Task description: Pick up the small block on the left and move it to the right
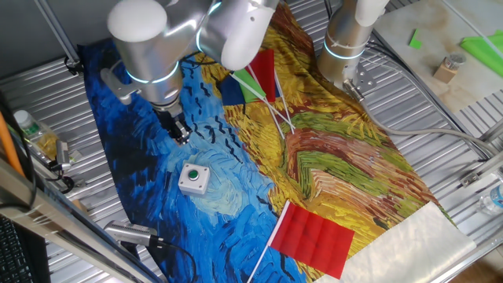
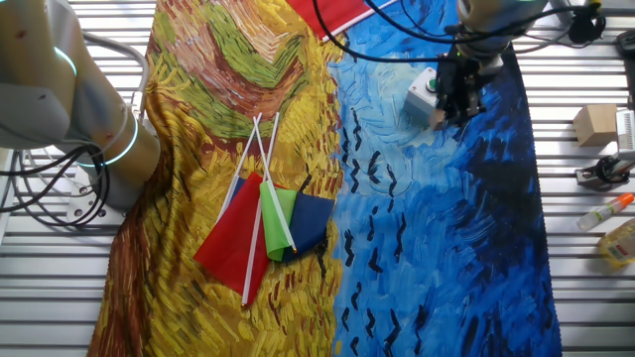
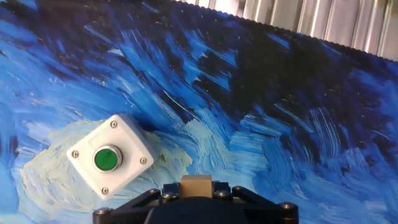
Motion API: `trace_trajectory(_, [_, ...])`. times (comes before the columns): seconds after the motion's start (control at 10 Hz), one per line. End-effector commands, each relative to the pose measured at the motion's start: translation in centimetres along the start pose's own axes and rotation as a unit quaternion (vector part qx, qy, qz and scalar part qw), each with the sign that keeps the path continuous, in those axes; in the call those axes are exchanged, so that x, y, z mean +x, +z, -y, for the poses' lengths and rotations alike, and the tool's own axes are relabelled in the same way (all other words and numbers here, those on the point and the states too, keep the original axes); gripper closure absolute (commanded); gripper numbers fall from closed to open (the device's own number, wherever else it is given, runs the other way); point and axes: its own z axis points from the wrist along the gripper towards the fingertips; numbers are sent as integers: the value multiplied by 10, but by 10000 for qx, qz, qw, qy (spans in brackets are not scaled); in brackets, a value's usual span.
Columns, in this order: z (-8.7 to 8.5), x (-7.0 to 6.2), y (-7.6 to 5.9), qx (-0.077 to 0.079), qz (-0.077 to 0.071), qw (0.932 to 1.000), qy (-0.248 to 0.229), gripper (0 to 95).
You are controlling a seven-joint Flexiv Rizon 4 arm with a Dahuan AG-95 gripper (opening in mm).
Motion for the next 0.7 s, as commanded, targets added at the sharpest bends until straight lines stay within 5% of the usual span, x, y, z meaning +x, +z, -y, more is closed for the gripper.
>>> trace_trajectory(0.1, [0,-2,1,-22,-2,9998,214,950])
trace_trajectory(0.4, [0,-2,1,-220,1,9995,211,950])
trace_trajectory(0.7, [0,-2,1,-110,135,9989,-445,950])
